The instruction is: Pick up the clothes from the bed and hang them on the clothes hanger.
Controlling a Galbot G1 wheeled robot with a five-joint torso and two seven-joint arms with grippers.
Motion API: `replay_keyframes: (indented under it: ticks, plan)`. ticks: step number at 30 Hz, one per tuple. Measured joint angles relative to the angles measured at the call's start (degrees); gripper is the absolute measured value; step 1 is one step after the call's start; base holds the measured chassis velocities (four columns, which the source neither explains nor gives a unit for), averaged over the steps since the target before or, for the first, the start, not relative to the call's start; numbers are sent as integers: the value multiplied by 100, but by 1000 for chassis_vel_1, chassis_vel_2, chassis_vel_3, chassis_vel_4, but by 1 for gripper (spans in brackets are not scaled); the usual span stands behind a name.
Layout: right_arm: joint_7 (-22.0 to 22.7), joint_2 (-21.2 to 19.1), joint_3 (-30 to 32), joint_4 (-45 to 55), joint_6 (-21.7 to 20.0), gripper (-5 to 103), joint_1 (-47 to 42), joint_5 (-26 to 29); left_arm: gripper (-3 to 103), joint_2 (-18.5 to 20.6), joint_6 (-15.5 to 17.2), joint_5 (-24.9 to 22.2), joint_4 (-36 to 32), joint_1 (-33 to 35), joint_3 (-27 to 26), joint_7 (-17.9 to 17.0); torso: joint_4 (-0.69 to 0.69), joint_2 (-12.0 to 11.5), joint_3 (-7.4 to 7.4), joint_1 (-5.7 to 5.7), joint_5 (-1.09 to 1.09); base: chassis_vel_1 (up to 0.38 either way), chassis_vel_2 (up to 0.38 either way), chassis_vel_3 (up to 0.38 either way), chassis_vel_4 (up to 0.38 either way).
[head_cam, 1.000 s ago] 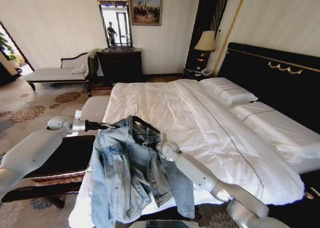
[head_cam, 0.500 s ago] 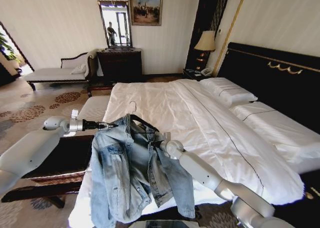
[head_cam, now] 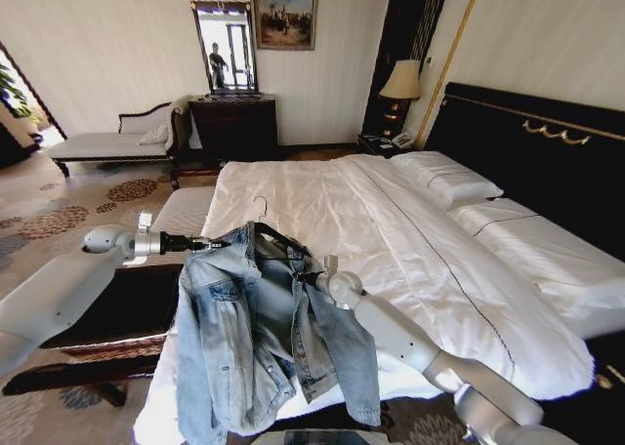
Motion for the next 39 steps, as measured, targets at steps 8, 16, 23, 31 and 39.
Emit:
replay_keyframes:
  ticks: [8,16,23,31,39]
  plan:
    - [-86,-182,98,94,-30,14,-68,86,23,32,-18,-2,-69,17,-16,6,-1,0,0,0,0,0,0,0,0]
    - [-122,-224,158,160,-81,41,-101,200,23,29,-24,-6,-82,-10,26,2,0,0,0,0,1,0,0,0,0]
    - [-107,-230,191,202,-85,45,-109,270,23,41,-37,-1,-120,7,46,-2,0,0,0,0,0,0,0,0,0]
    - [-99,-193,196,201,-80,18,-108,329,23,62,-46,-1,-140,12,44,-2,-1,0,0,0,0,0,0,0,0]
    - [-92,-169,264,203,-61,0,-162,333,23,68,-70,-35,-160,64,-68,-16,-1,0,0,0,0,0,0,0,0]
